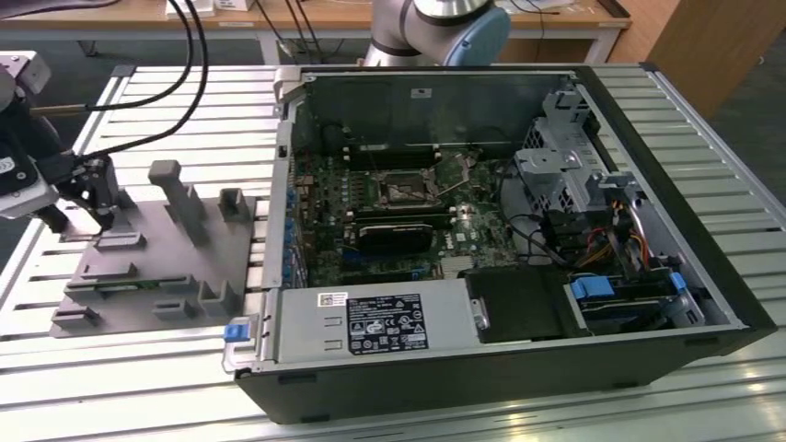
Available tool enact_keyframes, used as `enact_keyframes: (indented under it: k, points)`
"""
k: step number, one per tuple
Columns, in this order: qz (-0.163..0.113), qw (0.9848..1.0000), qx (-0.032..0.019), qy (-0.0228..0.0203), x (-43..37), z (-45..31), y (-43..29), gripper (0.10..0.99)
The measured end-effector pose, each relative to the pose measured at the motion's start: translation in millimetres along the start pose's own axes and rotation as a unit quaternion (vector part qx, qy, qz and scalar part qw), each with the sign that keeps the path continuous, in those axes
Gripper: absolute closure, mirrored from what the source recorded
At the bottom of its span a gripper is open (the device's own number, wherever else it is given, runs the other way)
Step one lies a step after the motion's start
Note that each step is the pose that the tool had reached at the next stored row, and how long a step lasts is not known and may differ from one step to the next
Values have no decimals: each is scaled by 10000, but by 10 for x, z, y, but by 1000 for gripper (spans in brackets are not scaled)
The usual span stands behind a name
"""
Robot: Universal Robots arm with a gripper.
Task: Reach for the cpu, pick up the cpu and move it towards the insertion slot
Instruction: 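Pick up the cpu and move it towards the insertion slot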
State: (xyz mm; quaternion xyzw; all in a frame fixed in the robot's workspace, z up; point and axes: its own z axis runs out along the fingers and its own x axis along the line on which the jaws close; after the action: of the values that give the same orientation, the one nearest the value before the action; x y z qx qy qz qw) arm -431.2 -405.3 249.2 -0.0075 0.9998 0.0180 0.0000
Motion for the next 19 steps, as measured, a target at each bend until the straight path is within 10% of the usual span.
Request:
enact_keyframes:
  k: [19]
  points:
    - [0,10000,0,0,0,-379,14,545]
